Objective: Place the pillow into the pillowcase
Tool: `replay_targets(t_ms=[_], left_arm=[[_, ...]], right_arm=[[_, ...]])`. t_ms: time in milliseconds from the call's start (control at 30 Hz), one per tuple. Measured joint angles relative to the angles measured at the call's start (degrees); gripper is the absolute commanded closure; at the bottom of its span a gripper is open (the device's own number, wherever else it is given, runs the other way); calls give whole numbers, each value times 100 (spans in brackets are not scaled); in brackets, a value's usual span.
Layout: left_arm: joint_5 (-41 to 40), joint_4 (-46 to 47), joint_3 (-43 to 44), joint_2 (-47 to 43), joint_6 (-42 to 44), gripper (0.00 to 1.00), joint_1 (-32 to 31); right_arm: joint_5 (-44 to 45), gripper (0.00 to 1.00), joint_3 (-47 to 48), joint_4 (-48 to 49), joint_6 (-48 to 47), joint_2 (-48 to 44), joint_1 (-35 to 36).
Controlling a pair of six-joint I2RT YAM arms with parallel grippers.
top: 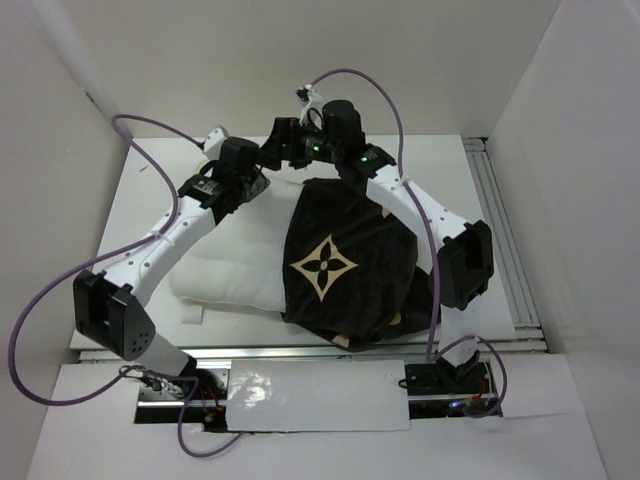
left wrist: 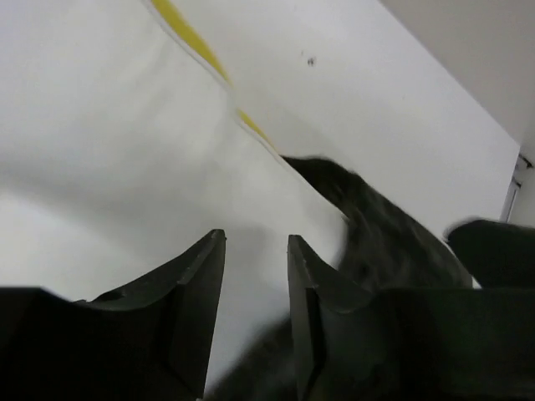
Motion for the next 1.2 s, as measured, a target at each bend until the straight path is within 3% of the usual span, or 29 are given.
replay_targets(t_ms=[100, 133, 300, 467, 600, 733, 900, 1200], left_arm=[[444, -85, 15, 271, 15, 8, 17], [573, -105, 26, 367, 48, 0, 20], [863, -302, 142, 586, 173, 0, 68], [916, -481, 2, 402, 450, 0, 140], [955, -608, -1204, -549, 586, 0, 166], [1158, -721, -2549, -1725, 577, 0, 157], [1440, -697, -3442, -2448, 551, 0, 83], [1655, -415, -3023, -1845, 787, 0, -26]], right_arm=[[293, 0, -254, -214, -168, -367, -39], [350, 0, -269, -339, -251, -485, -50], [957, 0, -372, -1043, -647, -1113, -79], [1792, 0, -2229, -1436, -920, -2352, -46], [1963, 0, -4345, -1639, -1147, -3279, 341], [2186, 0, -5327, -2028, -1191, -3477, 804], [2769, 0, -5399, -1829, -1038, -3359, 719], [3440, 0, -3971, -1342, -1102, -1462, -492]])
